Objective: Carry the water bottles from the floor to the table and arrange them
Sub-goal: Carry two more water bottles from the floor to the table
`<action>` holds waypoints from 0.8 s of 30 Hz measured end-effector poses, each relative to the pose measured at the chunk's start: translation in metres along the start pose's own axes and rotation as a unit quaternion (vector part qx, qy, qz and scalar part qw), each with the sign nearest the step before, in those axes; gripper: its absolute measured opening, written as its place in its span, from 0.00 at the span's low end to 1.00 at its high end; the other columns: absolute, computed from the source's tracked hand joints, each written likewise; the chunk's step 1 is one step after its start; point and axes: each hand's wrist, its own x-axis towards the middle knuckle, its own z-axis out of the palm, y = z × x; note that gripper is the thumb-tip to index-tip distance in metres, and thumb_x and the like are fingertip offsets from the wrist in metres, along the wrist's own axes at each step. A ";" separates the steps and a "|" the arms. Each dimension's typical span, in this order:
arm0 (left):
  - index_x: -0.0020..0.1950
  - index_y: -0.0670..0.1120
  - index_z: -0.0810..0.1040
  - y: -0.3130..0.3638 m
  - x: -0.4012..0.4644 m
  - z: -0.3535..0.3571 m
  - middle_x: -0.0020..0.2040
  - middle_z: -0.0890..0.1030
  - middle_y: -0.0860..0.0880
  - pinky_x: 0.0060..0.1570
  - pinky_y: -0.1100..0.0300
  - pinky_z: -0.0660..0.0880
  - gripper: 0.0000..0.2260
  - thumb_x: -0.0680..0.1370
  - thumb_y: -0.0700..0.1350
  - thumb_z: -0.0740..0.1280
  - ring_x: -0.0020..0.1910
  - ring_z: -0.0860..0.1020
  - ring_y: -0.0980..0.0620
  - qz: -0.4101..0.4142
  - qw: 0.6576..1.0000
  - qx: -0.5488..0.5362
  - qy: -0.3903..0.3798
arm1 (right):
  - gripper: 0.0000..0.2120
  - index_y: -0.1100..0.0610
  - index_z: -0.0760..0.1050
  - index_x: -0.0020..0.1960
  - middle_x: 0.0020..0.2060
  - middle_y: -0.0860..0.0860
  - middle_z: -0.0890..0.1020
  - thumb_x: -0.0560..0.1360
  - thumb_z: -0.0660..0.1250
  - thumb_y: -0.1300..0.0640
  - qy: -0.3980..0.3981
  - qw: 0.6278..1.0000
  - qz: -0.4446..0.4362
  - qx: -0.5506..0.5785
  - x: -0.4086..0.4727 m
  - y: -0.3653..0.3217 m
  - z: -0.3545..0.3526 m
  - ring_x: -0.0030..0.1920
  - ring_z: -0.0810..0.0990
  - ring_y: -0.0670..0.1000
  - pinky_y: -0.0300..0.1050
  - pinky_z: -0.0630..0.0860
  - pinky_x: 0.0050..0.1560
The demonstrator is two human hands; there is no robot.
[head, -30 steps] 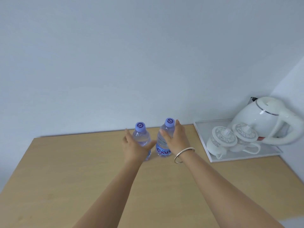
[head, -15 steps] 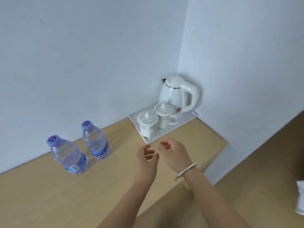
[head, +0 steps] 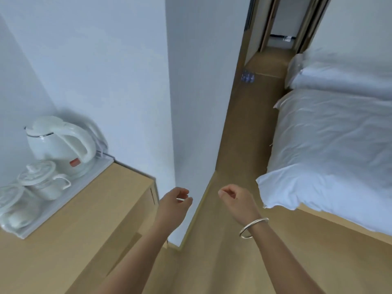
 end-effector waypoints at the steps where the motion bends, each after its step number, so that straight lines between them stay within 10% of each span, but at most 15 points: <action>1: 0.51 0.53 0.75 0.008 0.005 0.013 0.46 0.78 0.57 0.35 0.68 0.68 0.06 0.75 0.46 0.66 0.41 0.76 0.62 0.007 1.000 0.006 -0.009 | 0.05 0.49 0.76 0.40 0.33 0.41 0.77 0.75 0.65 0.54 0.001 1.000 0.006 -0.005 0.003 0.009 -0.014 0.35 0.74 0.40 0.30 0.68 0.35; 24: 0.49 0.54 0.77 0.169 0.275 0.157 0.45 0.79 0.59 0.39 0.74 0.67 0.03 0.76 0.47 0.65 0.44 0.77 0.62 0.168 0.965 0.074 -0.186 | 0.07 0.54 0.78 0.48 0.43 0.47 0.81 0.75 0.64 0.53 0.131 0.988 0.072 -0.045 0.234 0.054 -0.173 0.44 0.76 0.43 0.25 0.68 0.40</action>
